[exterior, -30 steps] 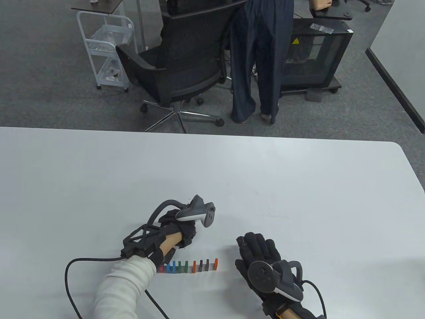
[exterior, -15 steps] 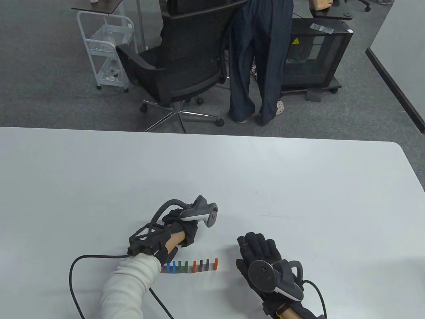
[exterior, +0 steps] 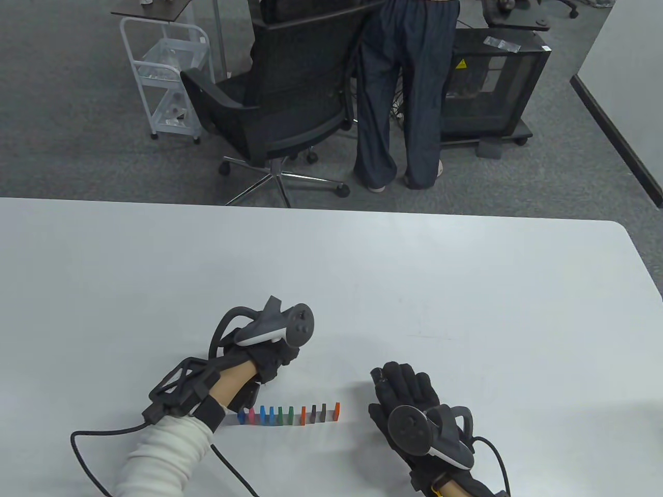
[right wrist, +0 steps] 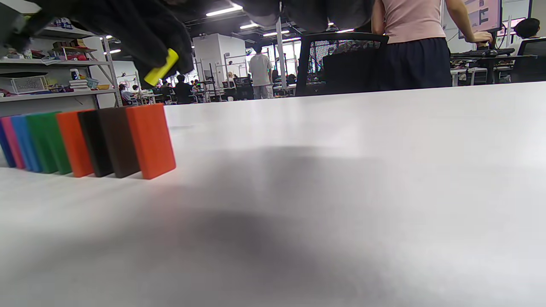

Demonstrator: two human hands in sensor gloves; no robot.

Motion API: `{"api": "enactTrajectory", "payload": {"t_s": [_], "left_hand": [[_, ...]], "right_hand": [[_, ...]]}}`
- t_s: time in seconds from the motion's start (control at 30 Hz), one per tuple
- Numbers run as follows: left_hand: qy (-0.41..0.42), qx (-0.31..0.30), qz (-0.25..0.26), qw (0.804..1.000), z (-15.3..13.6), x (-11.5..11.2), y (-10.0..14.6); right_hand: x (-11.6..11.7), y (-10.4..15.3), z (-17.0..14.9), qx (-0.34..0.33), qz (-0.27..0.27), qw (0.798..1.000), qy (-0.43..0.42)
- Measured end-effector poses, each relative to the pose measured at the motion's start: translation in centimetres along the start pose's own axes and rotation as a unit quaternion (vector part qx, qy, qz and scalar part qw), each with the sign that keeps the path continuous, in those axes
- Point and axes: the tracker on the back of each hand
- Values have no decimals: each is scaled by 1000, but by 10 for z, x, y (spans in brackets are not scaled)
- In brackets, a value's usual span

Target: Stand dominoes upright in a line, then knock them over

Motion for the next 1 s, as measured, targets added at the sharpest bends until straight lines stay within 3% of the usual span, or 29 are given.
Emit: {"api": "enactTrajectory", "payload": {"t_s": [0.2, 0.43, 0.73, 1.0], "left_hand": [[47, 7, 58, 997, -30, -6, 53], [61, 4, 83, 995, -50, -43, 102], [87, -20, 94, 992, -51, -85, 119], [54, -28, 95, 994, -41, -104, 117]], "right_hand": [[0, 0, 0, -1, 1, 1000, 2], [3, 0, 3, -5, 10, 1000, 10], [4, 0, 4, -3, 14, 1000, 11], [4, 0, 4, 0, 17, 1000, 11]]}}
Point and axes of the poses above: the tracker on the back of each hand, its own z axis roughly to the thumb side, its own y axis roughly from the fingertips to the wrist, x = y × z, and after that the axes turned 7 degrees about -y, right-handed
